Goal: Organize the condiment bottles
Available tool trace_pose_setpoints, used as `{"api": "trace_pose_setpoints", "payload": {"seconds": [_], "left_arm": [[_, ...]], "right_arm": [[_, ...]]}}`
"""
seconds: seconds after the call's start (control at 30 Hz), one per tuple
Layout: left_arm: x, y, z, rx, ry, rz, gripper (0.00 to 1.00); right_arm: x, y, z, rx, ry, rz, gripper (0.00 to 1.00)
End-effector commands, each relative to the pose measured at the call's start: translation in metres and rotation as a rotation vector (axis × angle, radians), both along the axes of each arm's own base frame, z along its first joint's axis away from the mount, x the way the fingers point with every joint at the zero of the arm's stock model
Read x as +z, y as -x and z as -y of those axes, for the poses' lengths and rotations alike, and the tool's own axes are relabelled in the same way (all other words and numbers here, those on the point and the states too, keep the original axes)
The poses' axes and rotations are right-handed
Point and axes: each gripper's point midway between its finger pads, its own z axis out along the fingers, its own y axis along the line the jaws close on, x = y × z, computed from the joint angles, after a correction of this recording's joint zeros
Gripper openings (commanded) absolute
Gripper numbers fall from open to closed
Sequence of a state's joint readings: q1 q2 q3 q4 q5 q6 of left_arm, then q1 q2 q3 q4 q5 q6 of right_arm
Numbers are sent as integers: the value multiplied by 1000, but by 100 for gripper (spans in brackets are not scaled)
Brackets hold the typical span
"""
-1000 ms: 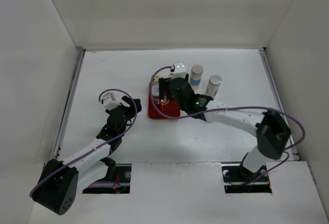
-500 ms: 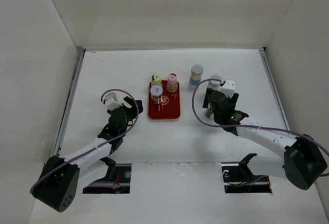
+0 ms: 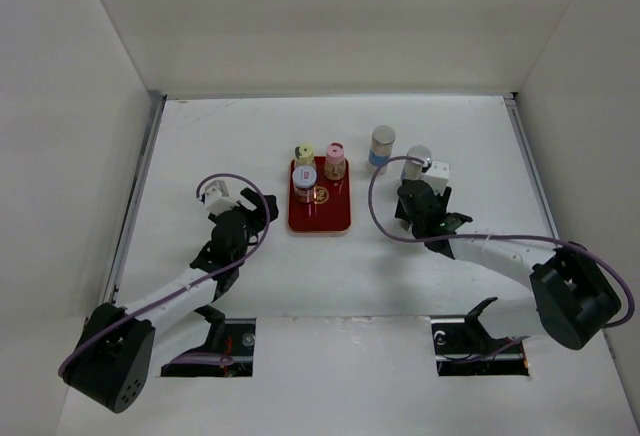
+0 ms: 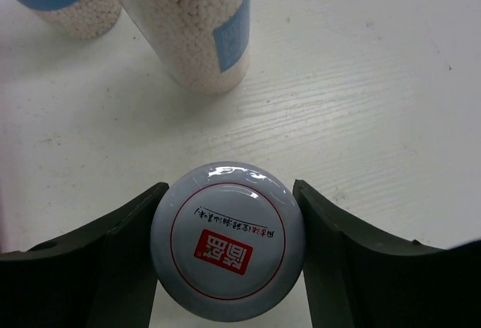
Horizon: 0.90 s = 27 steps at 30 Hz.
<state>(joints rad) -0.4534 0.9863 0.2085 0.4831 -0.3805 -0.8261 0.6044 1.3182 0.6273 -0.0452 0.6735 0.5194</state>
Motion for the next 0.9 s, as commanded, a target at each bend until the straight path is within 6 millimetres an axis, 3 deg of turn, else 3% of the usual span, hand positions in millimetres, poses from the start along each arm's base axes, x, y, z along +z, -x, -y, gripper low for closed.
{"api": "trace_pose_setpoints", "payload": {"seconds": [0.0,0.1,0.2,0.3,0.4,0.6,0.87], "left_arm": [[19,-4,4,-6,34,65,80],[13,-4,5,-8,27,49,80],[15,-5,6,-7,29,54,80],[11,-5,7,-10,24,43,80],[15,-5,6,-6,25,55,80],[15,-5,4,-2,27,56,80],[12,-5,5,-4,24,49,80]], "right_arm": [[30,-11,-11,-12,-46,98,56],[62,-7,-29,17,-72,194,51],[100,-5,-66,124,-87,268,51],[118,-15,-105,200,-127,293,51],[119,-34,-149,292,-156,287,52],[113,-72,-207,375,-157,289,53],[88,-100,-230,380,-147,251,54]]}}
